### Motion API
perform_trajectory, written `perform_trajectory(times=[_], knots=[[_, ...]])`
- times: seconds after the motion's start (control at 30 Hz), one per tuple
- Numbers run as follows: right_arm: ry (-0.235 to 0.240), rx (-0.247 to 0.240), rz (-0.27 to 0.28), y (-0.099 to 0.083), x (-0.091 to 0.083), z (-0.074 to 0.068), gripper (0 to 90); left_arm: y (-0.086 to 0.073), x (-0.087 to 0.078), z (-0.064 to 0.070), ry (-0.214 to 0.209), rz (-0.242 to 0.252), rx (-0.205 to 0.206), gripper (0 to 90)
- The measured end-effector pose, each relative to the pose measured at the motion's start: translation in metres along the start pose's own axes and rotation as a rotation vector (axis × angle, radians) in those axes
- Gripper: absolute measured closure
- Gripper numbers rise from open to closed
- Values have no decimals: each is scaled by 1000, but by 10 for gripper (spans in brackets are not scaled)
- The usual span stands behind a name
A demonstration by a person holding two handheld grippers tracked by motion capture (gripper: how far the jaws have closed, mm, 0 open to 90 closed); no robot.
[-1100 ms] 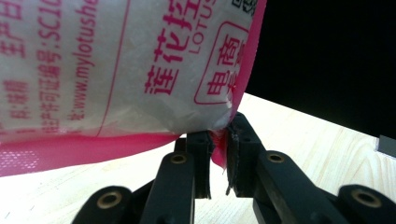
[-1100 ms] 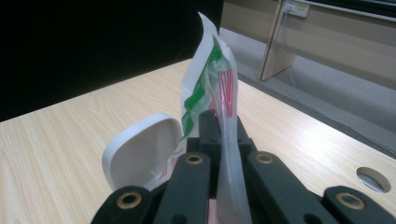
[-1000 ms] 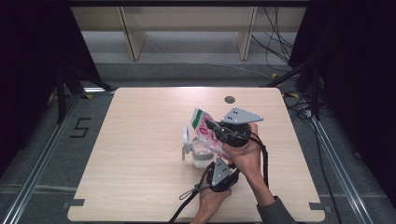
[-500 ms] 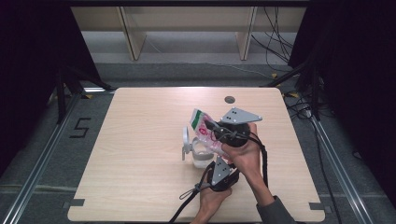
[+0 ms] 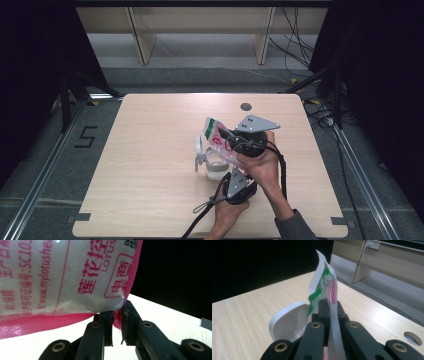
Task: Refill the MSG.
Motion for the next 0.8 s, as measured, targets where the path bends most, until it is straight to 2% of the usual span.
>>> perform_trajectory(times=[0.13, 0.17, 0.2, 0.27, 0.3, 0.43, 0.5, 0.53, 0.6, 0.8], knots=[[2, 10, 2, 0, 0, 0, 895, -1, 0, -1, 6, -3, -1, 803], [-4, 6, -14, -1, 0, 0, 895, -1, 1, 0, 1, -1, -1, 803], [0, 20, -15, -2, 0, -1, 894, -1, 1, 0, 0, -1, -2, 803], [-14, 3, -6, -1, 1, 1, 894, -1, 1, 0, 0, 0, -2, 803], [-20, 14, -6, -1, 1, 0, 894, -1, 0, -1, 7, -11, 1, 803], [1, 33, -19, -2, 2, -2, 893, 0, 1, -1, 0, 5, -6, 803], [12, 9, -15, -1, 3, -1, 893, 0, 1, 0, 3, 4, -3, 803], [9, 21, -18, -1, 3, -2, 892, 0, 1, 0, 0, 4, -6, 803], [-8, -11, -5, 0, 2, 2, 892, 0, 1, 0, -5, 3, -4, 803], [-2, 13, -10, 0, 3, -2, 891, 1, 1, -1, -3, 5, -3, 803]])
Point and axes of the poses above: each handheld gripper's, and its own axes: x roughly forward along the jaws, y roughly out of its top, z roughly to its right, the point moved 7 cm from there along x, roughly forward along the jaws, and after that the axes turned 9 degrees about z, right-handed, at the moved point
